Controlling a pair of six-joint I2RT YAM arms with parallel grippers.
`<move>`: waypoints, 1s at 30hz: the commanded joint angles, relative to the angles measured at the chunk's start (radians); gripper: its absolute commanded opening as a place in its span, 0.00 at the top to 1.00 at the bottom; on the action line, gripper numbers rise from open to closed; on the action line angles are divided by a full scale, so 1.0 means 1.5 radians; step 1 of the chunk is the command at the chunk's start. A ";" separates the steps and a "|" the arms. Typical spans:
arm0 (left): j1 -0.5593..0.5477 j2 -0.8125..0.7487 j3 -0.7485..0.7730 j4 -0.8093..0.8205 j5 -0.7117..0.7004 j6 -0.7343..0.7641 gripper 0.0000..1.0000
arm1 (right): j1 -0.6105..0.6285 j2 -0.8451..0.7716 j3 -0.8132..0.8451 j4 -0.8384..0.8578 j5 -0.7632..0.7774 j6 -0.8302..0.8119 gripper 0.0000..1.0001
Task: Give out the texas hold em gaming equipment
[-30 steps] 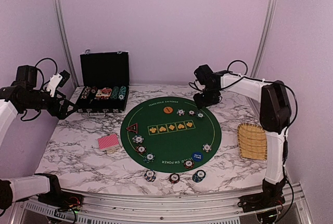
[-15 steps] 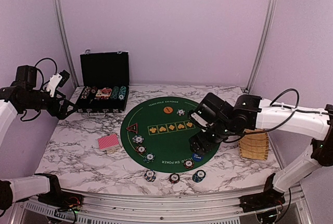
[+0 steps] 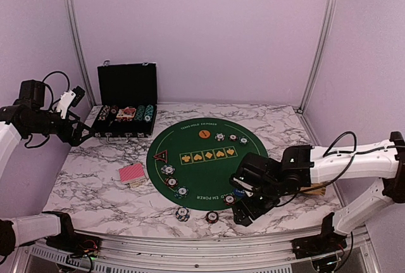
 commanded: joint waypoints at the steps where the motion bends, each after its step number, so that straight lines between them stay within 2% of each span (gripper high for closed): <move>1: 0.003 -0.008 -0.009 -0.015 0.017 -0.003 0.01 | 0.004 0.031 -0.007 0.057 -0.006 0.009 0.13; 14: 0.002 -0.003 -0.017 -0.016 0.021 0.001 0.01 | -0.018 0.099 -0.036 0.125 -0.003 -0.011 0.17; 30: 0.002 -0.003 -0.014 -0.016 0.021 0.004 0.01 | -0.030 0.089 -0.016 0.098 0.005 -0.026 0.24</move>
